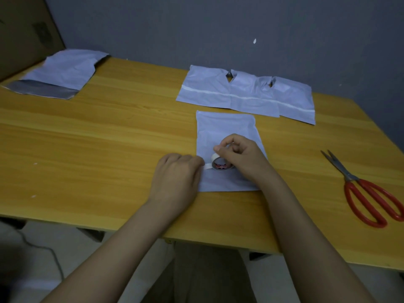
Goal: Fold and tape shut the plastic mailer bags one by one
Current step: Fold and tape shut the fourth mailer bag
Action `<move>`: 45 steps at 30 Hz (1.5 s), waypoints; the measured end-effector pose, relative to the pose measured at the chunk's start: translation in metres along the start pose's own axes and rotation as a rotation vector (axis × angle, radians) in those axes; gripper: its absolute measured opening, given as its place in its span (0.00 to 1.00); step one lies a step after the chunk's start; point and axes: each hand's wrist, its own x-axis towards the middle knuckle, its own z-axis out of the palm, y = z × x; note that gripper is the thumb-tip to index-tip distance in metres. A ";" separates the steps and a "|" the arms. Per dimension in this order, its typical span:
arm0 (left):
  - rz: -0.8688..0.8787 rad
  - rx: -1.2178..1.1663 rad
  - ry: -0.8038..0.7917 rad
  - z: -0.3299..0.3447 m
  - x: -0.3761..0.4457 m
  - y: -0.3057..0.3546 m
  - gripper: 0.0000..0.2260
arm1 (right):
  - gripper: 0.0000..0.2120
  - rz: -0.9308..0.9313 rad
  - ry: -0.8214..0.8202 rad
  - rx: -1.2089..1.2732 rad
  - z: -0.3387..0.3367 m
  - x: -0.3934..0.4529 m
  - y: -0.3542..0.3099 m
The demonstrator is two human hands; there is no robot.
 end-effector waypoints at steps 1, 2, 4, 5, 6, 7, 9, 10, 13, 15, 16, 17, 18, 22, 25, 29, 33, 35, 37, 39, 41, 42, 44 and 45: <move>-0.005 0.021 0.007 0.001 0.001 0.001 0.14 | 0.09 0.004 0.009 0.016 0.000 0.001 0.001; -0.004 0.041 0.018 0.002 0.001 0.001 0.15 | 0.10 0.003 0.017 0.027 0.001 0.002 0.002; -0.002 0.064 0.024 0.004 0.000 0.003 0.15 | 0.12 -0.013 0.020 0.037 0.002 0.002 0.006; -0.010 0.074 0.021 0.005 -0.001 0.005 0.15 | 0.14 -0.022 0.019 0.045 0.001 0.002 0.007; -0.026 0.085 0.017 0.006 -0.002 0.007 0.16 | 0.16 -0.028 0.021 0.054 0.001 0.001 0.008; -0.044 0.098 0.013 0.006 -0.003 0.009 0.16 | 0.18 -0.033 0.022 0.064 0.001 0.000 0.008; -0.068 0.124 0.005 0.008 -0.005 0.014 0.16 | 0.23 -0.042 0.020 0.066 0.002 -0.002 0.006; -0.070 0.133 0.008 0.010 -0.005 0.015 0.16 | 0.25 -0.050 0.019 0.061 0.003 -0.003 0.005; -0.052 0.141 0.039 0.014 -0.008 0.015 0.14 | 0.25 -0.063 0.030 0.059 0.004 -0.004 0.003; -0.033 0.141 0.055 0.016 -0.012 0.015 0.14 | 0.20 -0.050 0.030 0.066 0.004 -0.003 0.004; -0.026 0.145 0.062 0.016 -0.013 0.015 0.15 | 0.18 -0.043 0.031 0.072 0.003 -0.003 0.004; -0.021 0.153 0.069 0.017 -0.014 0.014 0.15 | 0.16 -0.040 0.031 0.078 0.003 -0.003 0.005; -0.020 0.160 0.073 0.018 -0.014 0.014 0.15 | 0.15 -0.040 0.031 0.082 0.003 -0.003 0.006; -0.026 0.180 0.062 0.019 -0.015 0.016 0.16 | 0.15 -0.037 0.048 0.066 0.004 -0.005 0.006; -0.023 0.188 0.050 0.019 -0.015 0.017 0.17 | 0.16 -0.038 0.051 0.057 0.005 -0.007 0.003; -0.021 0.190 0.058 0.019 -0.015 0.017 0.18 | 0.11 -0.044 0.053 0.051 0.006 -0.008 0.003; -0.023 0.171 0.066 0.020 -0.014 0.017 0.19 | 0.09 -0.028 0.047 0.053 0.005 -0.009 0.004; -0.020 0.166 0.074 0.020 -0.014 0.016 0.19 | 0.09 -0.012 0.040 0.066 0.005 -0.009 0.003; -0.018 0.164 0.078 0.020 -0.014 0.016 0.19 | 0.09 -0.010 0.030 0.081 0.005 -0.009 0.002; -0.016 0.161 0.087 0.020 -0.014 0.016 0.18 | 0.08 -0.019 0.024 0.091 0.005 -0.009 0.003; -0.016 0.159 0.091 0.020 -0.014 0.016 0.18 | 0.08 -0.033 0.022 0.097 0.005 -0.008 0.003; -0.018 0.159 0.088 0.020 -0.014 0.016 0.19 | 0.08 -0.038 0.023 0.097 0.006 -0.008 0.002; -0.020 0.163 0.078 0.019 -0.013 0.016 0.19 | 0.08 -0.046 0.029 0.101 0.006 -0.007 0.003; -0.023 0.170 0.073 0.019 -0.013 0.016 0.19 | 0.08 -0.050 0.033 0.106 0.007 -0.007 0.003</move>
